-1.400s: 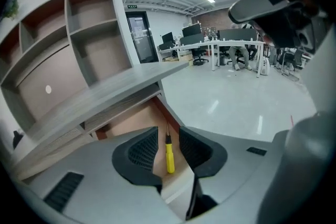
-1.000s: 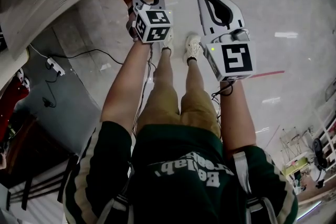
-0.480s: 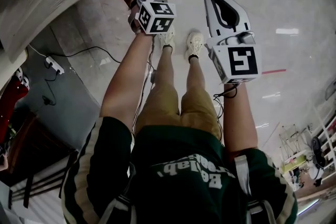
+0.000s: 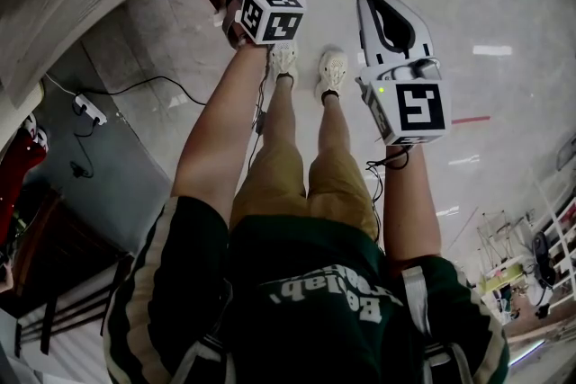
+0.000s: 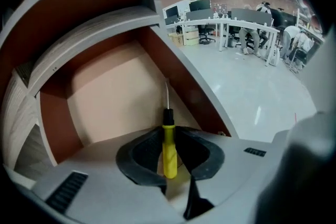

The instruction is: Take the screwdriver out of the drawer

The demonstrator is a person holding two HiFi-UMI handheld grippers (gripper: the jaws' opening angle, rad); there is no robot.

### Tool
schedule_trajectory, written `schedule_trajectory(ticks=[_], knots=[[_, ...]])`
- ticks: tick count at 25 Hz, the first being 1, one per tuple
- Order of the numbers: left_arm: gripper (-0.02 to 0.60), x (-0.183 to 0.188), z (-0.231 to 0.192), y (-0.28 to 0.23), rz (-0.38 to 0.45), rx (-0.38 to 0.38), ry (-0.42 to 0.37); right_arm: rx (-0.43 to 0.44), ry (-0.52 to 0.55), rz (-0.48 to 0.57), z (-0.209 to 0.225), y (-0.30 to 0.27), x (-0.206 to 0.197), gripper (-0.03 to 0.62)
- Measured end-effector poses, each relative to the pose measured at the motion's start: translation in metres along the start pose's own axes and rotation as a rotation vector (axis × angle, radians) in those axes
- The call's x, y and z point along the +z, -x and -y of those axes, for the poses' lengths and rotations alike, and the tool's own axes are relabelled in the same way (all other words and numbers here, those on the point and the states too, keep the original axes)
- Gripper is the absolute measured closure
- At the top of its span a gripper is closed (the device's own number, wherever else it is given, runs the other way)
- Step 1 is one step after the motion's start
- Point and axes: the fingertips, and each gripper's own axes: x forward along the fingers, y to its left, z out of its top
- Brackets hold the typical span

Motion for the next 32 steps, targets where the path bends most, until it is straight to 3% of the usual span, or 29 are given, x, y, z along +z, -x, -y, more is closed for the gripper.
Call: schedule_trajectory(ticks=[10, 16, 23, 32], knots=[[0.502, -0.004, 0.0, 0.0, -0.016, 0.0, 0.02, 0.013, 0.002, 0.009, 0.0, -0.001, -0.001, 0.557], [0.502, 0.016, 0.016, 0.038, 0.001, -0.011, 0.036, 0.018, 0.02, 0.015, -0.001, 0.039, 0.016, 0.557], [0.503, 0.005, 0.009, 0.018, 0.001, -0.009, 0.051, 0.027, 0.018, 0.014, -0.001, 0.02, 0.002, 0.557], [0.503, 0.014, 0.019, 0.065, 0.032, 0.006, 0.059, 0.039, 0.049, 0.028, -0.01, 0.061, 0.022, 0.557]])
